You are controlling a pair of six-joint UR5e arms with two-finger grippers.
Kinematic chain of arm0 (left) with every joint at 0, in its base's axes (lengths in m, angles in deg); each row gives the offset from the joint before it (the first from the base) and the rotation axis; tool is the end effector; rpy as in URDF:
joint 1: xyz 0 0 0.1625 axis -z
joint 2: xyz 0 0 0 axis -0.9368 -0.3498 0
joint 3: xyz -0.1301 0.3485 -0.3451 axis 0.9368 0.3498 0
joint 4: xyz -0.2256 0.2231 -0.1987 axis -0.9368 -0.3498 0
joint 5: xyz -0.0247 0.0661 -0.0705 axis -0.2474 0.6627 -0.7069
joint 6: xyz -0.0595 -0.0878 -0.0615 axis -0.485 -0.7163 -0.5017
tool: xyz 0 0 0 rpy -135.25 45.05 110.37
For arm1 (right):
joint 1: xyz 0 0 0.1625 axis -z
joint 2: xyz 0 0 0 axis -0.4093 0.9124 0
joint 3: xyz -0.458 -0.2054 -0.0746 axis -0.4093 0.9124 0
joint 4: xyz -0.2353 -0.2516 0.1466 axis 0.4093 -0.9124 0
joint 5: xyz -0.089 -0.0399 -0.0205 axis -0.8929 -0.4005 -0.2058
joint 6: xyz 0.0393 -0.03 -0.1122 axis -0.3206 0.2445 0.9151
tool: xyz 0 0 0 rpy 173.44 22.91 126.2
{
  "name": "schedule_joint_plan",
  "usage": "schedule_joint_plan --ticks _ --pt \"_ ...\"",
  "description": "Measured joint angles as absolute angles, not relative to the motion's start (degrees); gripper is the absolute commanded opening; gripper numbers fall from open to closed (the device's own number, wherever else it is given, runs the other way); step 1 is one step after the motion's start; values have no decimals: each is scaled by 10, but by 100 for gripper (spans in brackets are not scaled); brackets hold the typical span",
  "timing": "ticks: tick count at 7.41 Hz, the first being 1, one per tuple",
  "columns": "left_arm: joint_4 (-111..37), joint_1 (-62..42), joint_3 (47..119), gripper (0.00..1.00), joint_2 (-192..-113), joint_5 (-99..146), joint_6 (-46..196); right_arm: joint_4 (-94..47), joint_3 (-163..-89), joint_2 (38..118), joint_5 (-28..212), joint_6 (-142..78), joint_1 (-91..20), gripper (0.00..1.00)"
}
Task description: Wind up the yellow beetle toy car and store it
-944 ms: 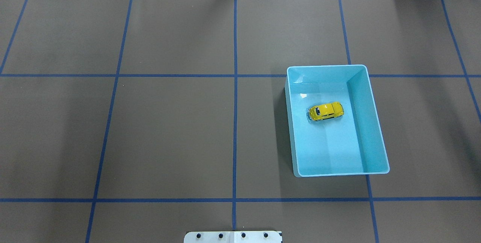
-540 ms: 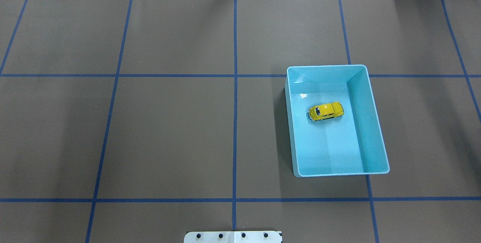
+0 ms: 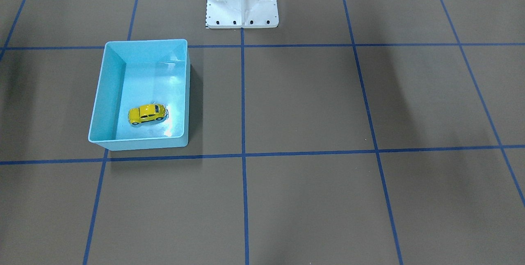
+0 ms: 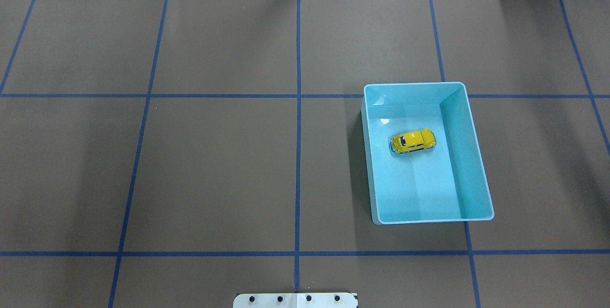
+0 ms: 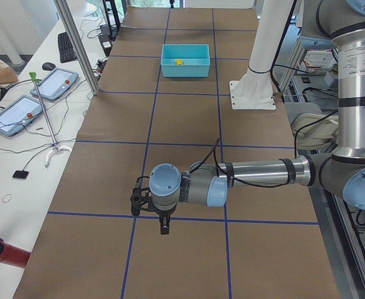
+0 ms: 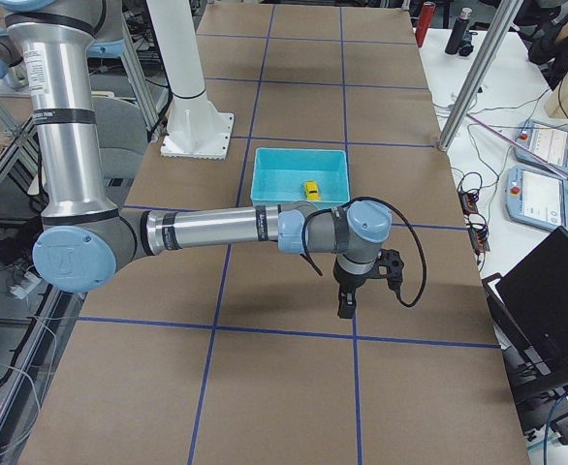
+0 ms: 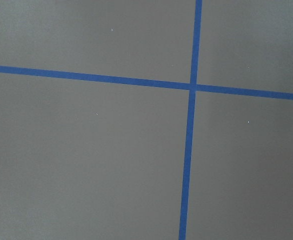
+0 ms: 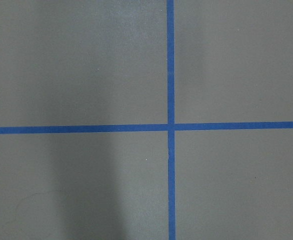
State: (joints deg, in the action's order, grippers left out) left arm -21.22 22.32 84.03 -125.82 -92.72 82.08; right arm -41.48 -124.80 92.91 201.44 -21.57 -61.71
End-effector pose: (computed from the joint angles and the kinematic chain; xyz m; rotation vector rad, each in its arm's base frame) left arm -0.0550 -0.3928 0.7663 0.0563 0.8397 -0.1141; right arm 0.0147 -0.5018 0.7110 -0.0271 -0.7368 0.0167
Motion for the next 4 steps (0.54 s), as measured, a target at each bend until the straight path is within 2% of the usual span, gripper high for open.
schedule_joint_plan --ticks 4 --pt "-218 223 839 100 -1259 -927 822 -414 -1242 930 2012 -215 -616 100"
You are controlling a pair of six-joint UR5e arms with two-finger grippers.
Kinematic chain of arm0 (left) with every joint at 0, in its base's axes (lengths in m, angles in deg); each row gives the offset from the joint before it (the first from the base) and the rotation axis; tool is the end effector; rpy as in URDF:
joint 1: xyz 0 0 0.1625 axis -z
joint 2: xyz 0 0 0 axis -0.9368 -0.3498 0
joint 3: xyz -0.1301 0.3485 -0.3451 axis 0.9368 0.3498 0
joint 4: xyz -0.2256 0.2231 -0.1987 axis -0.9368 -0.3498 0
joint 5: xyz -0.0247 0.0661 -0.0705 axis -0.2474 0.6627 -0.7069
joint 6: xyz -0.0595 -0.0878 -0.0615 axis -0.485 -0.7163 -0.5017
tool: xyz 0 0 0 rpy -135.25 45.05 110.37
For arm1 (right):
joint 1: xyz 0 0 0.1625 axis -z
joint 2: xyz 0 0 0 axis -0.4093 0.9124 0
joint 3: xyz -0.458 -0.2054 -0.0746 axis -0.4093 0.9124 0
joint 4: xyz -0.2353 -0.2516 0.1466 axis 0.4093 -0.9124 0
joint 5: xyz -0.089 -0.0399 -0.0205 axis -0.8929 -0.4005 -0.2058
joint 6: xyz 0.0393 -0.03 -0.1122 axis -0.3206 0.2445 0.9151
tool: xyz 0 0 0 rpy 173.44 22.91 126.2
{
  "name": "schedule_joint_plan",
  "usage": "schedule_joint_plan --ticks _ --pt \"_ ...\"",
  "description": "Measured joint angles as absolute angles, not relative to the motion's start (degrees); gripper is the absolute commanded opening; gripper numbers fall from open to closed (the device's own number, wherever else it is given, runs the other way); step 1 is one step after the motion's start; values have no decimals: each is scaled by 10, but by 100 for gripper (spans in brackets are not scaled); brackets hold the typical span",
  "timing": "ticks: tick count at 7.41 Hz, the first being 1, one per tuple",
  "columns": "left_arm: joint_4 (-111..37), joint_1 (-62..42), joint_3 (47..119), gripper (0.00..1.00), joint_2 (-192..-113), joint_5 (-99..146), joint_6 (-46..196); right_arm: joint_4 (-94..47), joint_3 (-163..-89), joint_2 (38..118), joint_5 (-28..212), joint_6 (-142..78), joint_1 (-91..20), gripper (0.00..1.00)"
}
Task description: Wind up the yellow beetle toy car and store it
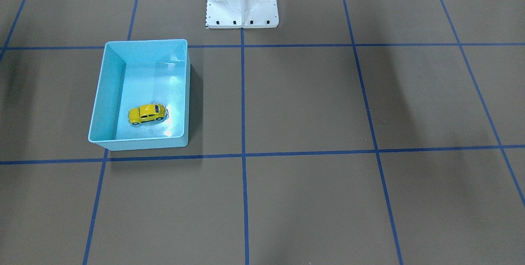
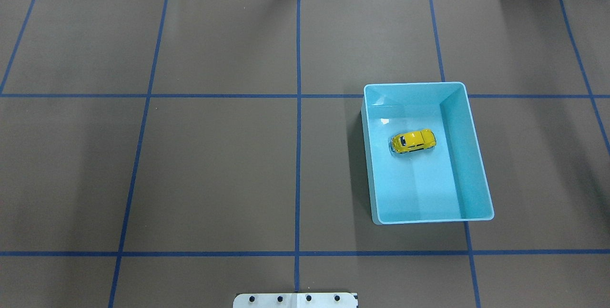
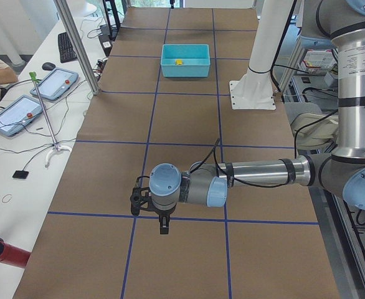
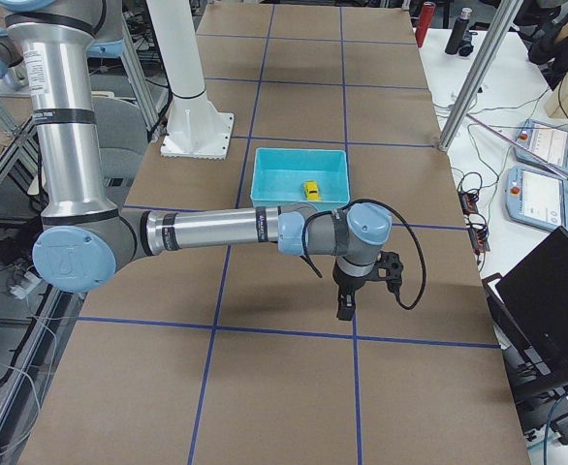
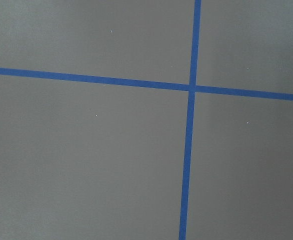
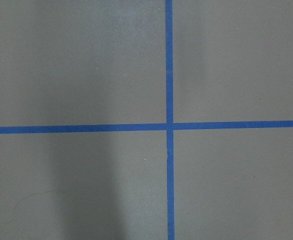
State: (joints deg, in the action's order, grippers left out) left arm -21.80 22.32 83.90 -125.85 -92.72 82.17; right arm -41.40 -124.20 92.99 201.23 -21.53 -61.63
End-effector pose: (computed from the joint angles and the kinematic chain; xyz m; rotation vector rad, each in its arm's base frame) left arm -0.0551 -0.3936 0.7660 0.0649 0.8399 -0.1091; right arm 0.0144 -0.5007 0.7166 -0.0370 -0.7323 0.0186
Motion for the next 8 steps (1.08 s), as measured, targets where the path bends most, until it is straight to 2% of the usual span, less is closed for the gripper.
schedule_joint_plan --ticks 8 --pt "-210 223 837 100 -1260 -928 867 -414 -1239 929 2012 -222 -616 100"
